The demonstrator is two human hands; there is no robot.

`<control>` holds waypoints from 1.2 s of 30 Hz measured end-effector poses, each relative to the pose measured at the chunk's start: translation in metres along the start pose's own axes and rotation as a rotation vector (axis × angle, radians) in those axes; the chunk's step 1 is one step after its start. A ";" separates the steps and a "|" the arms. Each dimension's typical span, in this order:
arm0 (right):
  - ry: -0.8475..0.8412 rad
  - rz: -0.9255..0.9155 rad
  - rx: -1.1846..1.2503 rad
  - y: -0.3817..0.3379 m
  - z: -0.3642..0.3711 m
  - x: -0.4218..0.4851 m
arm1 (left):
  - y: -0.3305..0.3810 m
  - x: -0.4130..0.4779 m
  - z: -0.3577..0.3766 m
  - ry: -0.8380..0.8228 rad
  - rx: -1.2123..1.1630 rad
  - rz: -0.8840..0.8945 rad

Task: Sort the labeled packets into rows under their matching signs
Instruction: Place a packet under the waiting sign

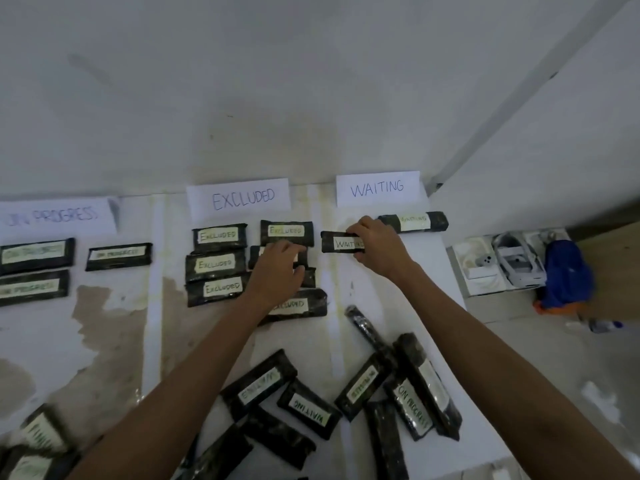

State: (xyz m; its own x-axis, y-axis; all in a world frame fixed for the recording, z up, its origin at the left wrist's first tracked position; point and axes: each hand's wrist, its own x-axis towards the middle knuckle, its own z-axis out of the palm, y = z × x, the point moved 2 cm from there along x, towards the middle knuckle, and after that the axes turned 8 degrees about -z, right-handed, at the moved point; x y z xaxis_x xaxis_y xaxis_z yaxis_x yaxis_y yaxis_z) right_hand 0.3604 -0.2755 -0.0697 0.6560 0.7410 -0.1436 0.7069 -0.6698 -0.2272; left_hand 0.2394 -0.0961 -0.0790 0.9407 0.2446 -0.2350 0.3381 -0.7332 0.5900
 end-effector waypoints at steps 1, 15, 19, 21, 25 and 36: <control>-0.002 -0.002 0.005 0.006 0.002 0.009 | 0.004 0.008 0.002 0.002 0.009 0.007; -0.075 -0.035 0.030 0.051 0.029 0.064 | 0.014 0.067 0.037 -0.056 0.160 0.053; -0.103 -0.038 0.064 0.052 0.028 0.058 | 0.015 0.064 0.040 -0.044 0.173 0.071; -0.075 -0.032 0.071 0.047 0.024 0.051 | 0.016 0.055 0.037 -0.013 0.144 0.086; -0.008 -0.015 0.116 0.028 0.016 0.019 | 0.016 0.027 0.031 0.015 0.114 0.138; -0.323 0.256 0.178 -0.030 0.068 -0.105 | 0.000 -0.059 0.053 -0.045 0.071 0.171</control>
State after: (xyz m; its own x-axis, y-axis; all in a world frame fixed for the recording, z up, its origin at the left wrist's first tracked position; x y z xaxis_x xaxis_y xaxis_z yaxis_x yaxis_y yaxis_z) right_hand 0.2524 -0.3301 -0.1134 0.6676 0.5479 -0.5041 0.4569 -0.8361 -0.3035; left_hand 0.1825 -0.1437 -0.1060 0.9816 0.0847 -0.1712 0.1687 -0.8049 0.5690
